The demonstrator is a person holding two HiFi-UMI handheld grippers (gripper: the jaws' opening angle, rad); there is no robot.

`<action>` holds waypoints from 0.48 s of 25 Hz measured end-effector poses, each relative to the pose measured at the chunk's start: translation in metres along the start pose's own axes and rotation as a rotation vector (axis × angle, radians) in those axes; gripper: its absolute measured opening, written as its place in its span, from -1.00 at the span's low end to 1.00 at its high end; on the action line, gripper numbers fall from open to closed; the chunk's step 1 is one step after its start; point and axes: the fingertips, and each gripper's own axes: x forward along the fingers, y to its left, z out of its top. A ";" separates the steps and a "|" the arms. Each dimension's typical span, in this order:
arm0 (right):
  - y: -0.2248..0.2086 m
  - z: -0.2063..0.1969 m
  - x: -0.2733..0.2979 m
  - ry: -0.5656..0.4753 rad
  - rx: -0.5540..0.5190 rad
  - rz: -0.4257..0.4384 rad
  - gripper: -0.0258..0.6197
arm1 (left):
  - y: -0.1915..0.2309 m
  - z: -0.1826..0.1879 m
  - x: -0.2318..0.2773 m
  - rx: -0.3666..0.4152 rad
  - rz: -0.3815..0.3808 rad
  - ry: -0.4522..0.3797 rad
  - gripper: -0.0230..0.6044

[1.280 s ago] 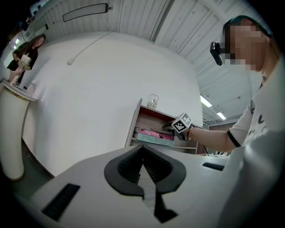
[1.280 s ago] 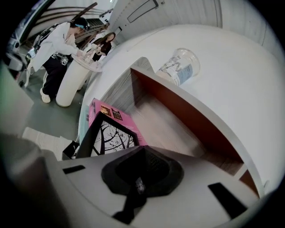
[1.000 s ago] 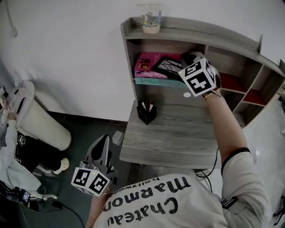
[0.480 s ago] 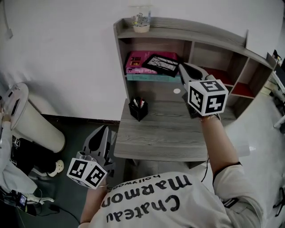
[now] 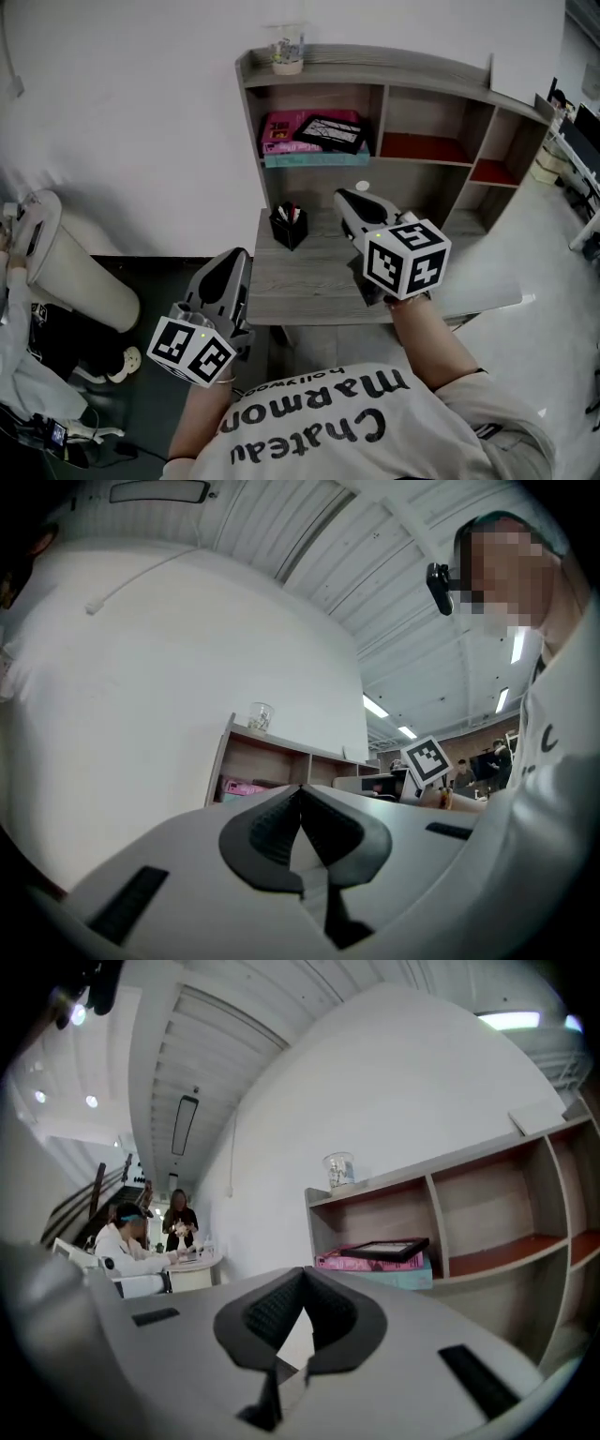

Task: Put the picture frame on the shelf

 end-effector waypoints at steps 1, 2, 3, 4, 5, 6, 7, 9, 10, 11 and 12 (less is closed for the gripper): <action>0.005 -0.003 -0.005 -0.005 0.029 -0.001 -0.90 | -0.004 0.002 -0.003 0.000 -0.011 -0.002 -0.87; 0.009 -0.006 -0.011 -0.007 0.050 -0.004 -0.90 | -0.008 0.002 -0.007 -0.002 -0.020 -0.001 -0.87; 0.013 -0.010 -0.017 -0.007 0.066 -0.009 -0.90 | -0.012 0.002 -0.011 -0.003 -0.027 0.001 -0.87; 0.017 -0.013 -0.023 -0.008 0.079 -0.014 -0.90 | -0.015 0.001 -0.016 -0.006 -0.030 0.004 -0.87; 0.021 -0.016 -0.028 -0.008 0.090 -0.019 -0.90 | -0.017 -0.001 -0.021 -0.014 -0.032 0.005 -0.87; 0.025 -0.019 -0.034 -0.008 0.102 -0.022 -0.90 | -0.018 -0.003 -0.026 -0.026 -0.032 0.005 -0.87; 0.030 -0.023 -0.040 -0.006 0.112 -0.022 -0.90 | -0.020 -0.005 -0.032 -0.039 -0.033 0.005 -0.87; 0.041 -0.031 -0.053 0.002 0.125 -0.018 -0.90 | -0.026 -0.009 -0.043 -0.057 -0.040 0.010 -0.87; 0.046 -0.034 -0.059 0.004 0.128 -0.019 -0.90 | -0.031 -0.011 -0.048 -0.062 -0.046 0.014 -0.87; 0.051 -0.038 -0.066 0.004 0.129 -0.024 -0.90 | -0.035 -0.013 -0.055 -0.066 -0.052 0.019 -0.87; 0.055 -0.040 -0.073 0.002 0.129 -0.032 -0.90 | -0.040 -0.015 -0.061 -0.070 -0.059 0.024 -0.87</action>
